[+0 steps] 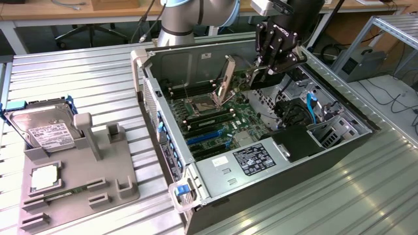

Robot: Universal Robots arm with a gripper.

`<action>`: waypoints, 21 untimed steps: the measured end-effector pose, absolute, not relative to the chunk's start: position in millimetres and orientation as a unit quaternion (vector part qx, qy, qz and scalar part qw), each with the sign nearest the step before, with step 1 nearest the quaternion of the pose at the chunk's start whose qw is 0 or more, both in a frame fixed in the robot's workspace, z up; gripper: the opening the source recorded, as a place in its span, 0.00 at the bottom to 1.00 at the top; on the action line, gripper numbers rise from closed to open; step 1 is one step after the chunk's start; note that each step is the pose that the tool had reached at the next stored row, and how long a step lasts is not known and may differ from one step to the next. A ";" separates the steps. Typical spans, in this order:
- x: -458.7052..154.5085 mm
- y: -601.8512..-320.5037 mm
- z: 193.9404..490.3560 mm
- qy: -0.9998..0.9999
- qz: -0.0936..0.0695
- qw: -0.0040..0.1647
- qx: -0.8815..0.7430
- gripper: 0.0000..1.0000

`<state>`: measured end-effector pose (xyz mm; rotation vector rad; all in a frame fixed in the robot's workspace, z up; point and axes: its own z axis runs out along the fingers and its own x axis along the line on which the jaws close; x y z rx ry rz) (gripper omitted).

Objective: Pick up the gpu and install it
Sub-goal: 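Insert the gpu into the slot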

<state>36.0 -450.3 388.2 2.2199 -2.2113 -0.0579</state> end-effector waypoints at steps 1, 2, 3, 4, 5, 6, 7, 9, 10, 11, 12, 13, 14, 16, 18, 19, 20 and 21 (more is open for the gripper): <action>34.4 -450.3 387.1 -0.706 -0.018 0.004 0.708 0.27; 33.5 -450.3 385.5 -0.706 -0.018 0.004 0.708 0.27; 32.4 -450.3 383.4 -0.706 -0.018 0.004 0.708 0.27; 31.5 -450.3 381.6 -0.706 -0.018 0.004 0.708 0.27; 30.8 -450.3 380.1 -0.706 -0.018 0.004 0.708 0.27; 29.9 -450.3 378.3 -0.706 -0.018 0.004 0.708 0.27; 29.3 -450.3 377.1 -0.706 -0.018 0.004 0.708 0.27; 27.4 -450.3 373.7 -0.706 -0.018 0.004 0.708 0.27; 26.5 -450.3 372.2 -0.706 -0.018 0.004 0.708 0.27; 25.7 -450.3 370.9 -0.706 -0.018 0.004 0.708 0.27; 24.6 -450.3 368.9 -0.706 -0.018 0.004 0.708 0.27; 23.5 -450.3 367.1 -0.706 -0.018 0.004 0.708 0.27; 23.1 -450.3 366.3 -0.706 -0.018 0.004 0.708 0.27; 22.0 -450.3 364.5 -0.706 -0.018 0.004 0.708 0.27; 20.4 -450.3 362.8 -0.706 -0.018 0.004 0.708 0.27; 19.7 -450.3 361.9 -0.706 -0.018 0.004 0.708 0.27; 18.9 -450.3 360.8 -0.706 -0.018 0.004 0.708 0.27; 18.0 -450.3 359.4 -0.706 -0.018 0.004 0.708 0.27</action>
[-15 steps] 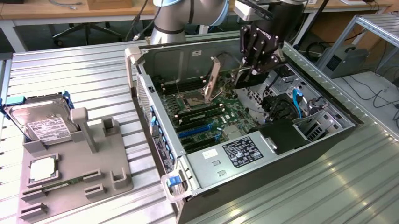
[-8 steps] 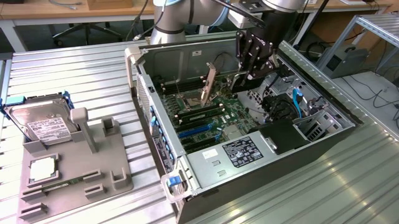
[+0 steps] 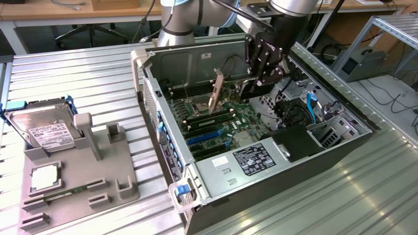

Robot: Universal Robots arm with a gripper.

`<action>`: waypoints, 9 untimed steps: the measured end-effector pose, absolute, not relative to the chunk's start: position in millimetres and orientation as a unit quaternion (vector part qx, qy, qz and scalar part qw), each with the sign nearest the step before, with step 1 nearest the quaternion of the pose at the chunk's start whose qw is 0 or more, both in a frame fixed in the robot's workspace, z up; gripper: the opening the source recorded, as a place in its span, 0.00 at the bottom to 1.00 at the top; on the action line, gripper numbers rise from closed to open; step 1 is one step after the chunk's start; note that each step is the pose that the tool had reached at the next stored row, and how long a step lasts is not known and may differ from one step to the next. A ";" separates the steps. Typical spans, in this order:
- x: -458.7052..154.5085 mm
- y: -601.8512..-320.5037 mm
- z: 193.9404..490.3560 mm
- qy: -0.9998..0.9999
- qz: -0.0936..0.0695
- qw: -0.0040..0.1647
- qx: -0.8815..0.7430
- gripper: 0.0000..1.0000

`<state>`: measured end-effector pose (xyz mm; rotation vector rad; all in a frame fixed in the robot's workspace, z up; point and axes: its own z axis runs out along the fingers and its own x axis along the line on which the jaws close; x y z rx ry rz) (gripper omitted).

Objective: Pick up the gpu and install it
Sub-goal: 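Insert the gpu into the slot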

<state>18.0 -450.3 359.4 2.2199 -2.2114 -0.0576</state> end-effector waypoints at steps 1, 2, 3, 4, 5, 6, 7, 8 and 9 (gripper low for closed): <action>17.1 -450.3 358.1 -0.706 -0.018 0.004 0.708 0.27; 15.9 -450.3 356.5 -0.706 -0.018 0.004 0.708 0.27; 13.9 -450.3 354.0 -0.706 -0.018 0.003 0.708 0.27; 12.4 -450.3 352.1 -0.706 -0.018 0.003 0.708 0.27; 11.2 -450.3 350.7 -0.706 -0.018 0.003 0.708 0.27; 10.2 -450.3 349.3 -0.706 -0.018 0.003 0.708 0.27; 9.0 -450.3 347.7 -0.706 -0.018 0.003 0.708 0.27; 7.7 -450.3 346.1 -0.706 -0.018 0.003 0.708 0.27; 6.9 -450.3 344.9 -0.706 -0.018 0.003 0.708 0.27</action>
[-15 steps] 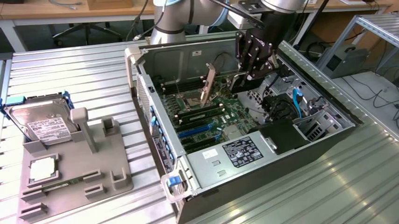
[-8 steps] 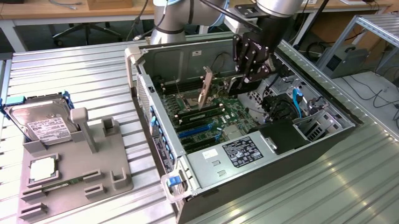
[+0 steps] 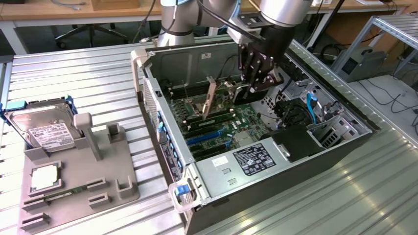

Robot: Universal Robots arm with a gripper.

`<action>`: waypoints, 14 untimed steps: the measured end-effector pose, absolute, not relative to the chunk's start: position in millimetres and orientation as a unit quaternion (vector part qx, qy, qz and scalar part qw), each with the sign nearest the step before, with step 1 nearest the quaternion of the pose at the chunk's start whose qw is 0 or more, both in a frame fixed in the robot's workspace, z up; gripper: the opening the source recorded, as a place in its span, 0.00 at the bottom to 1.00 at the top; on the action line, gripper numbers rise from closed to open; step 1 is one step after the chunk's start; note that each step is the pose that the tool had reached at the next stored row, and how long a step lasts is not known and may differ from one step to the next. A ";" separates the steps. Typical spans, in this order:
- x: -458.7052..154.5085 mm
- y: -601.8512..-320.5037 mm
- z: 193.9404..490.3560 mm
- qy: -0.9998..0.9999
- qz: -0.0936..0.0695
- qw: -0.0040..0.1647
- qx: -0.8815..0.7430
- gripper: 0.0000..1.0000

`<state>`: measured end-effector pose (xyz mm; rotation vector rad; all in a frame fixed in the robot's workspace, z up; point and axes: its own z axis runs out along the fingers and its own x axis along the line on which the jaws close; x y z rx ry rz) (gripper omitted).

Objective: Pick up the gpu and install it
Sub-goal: 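Insert the gpu into the slot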

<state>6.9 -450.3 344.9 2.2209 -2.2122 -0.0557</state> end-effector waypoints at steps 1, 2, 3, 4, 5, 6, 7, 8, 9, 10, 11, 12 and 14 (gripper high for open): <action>6.1 -450.3 343.6 -0.706 -0.018 0.003 0.708 0.27; 5.2 -450.3 342.1 -0.706 -0.018 0.003 0.708 0.27; 4.3 -450.3 340.5 -0.706 -0.018 0.003 0.708 0.27; 3.7 -450.3 339.5 -0.706 -0.018 0.003 0.708 0.27; 1.8 -450.3 336.4 -0.706 -0.018 0.003 0.708 0.27; 0.6 -450.3 334.4 -0.706 -0.018 0.003 0.708 0.27; -0.3 -450.3 333.2 -0.706 -0.018 0.003 0.708 0.27; -1.3 -450.3 331.7 -0.706 -0.018 0.003 0.708 0.27; -2.1 -450.3 330.6 -0.706 -0.018 0.003 0.708 0.27; -3.4 -450.3 328.6 -0.706 -0.018 0.003 0.708 0.27; -4.2 -450.3 327.4 -0.706 -0.018 0.003 0.708 0.27; -5.3 -450.3 326.0 -0.705 -0.018 0.003 0.709 0.27; -7.9 -450.3 323.0 -0.705 -0.017 0.003 0.709 0.27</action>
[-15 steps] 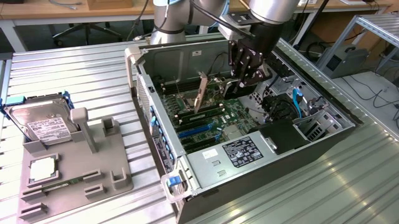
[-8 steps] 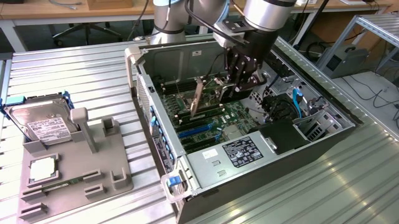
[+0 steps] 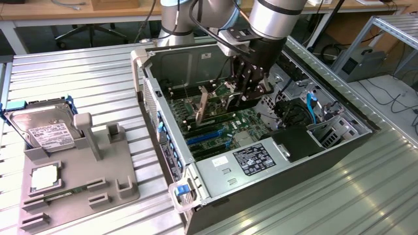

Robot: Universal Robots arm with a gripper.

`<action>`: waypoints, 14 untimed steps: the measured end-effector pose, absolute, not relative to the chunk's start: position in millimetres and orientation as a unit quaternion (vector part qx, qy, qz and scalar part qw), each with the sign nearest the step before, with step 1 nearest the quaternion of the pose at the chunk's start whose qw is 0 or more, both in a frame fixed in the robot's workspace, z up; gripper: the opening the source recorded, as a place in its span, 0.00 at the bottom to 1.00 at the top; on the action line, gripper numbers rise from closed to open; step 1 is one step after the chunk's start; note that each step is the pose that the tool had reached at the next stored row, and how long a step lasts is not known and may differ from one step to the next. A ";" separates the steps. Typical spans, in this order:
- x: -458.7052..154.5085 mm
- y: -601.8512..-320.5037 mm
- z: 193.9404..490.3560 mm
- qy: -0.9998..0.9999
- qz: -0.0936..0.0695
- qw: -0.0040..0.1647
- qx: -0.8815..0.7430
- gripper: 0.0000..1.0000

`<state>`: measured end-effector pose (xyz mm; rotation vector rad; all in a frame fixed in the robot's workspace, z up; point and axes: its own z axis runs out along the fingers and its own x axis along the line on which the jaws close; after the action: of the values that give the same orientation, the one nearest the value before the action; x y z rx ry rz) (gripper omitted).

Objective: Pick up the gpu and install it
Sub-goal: 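Insert the gpu into the slot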

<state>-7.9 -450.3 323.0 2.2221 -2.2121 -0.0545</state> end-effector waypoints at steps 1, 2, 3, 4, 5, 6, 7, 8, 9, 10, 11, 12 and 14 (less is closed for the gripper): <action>-9.0 -450.3 321.8 -0.705 -0.017 0.003 0.709 0.27; -11.4 -450.3 319.3 -0.705 -0.017 0.002 0.709 0.27; -13.9 -450.3 317.0 -0.705 -0.017 0.002 0.709 0.27; -15.7 -450.3 315.5 -0.705 -0.016 0.002 0.709 0.27; -16.8 -450.3 314.8 -0.705 -0.016 0.001 0.709 0.27; -18.5 -450.3 313.5 -0.705 -0.016 0.001 0.709 0.27; -19.8 -450.3 312.6 -0.705 -0.015 0.001 0.709 0.27; -20.7 -450.3 311.9 -0.705 -0.015 0.001 0.709 0.27; -21.8 -450.3 311.0 -0.705 -0.015 0.001 0.709 0.27; -22.3 -450.3 310.2 -0.705 -0.015 0.001 0.709 0.27; -22.3 -450.3 310.2 -0.705 -0.015 0.001 0.709 0.27; -22.3 -450.3 310.2 -0.705 -0.015 0.001 0.709 0.27; -22.4 -450.3 310.0 -0.705 -0.015 0.001 0.709 0.27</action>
<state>-22.4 -450.3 310.0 2.2271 -2.2135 -0.0476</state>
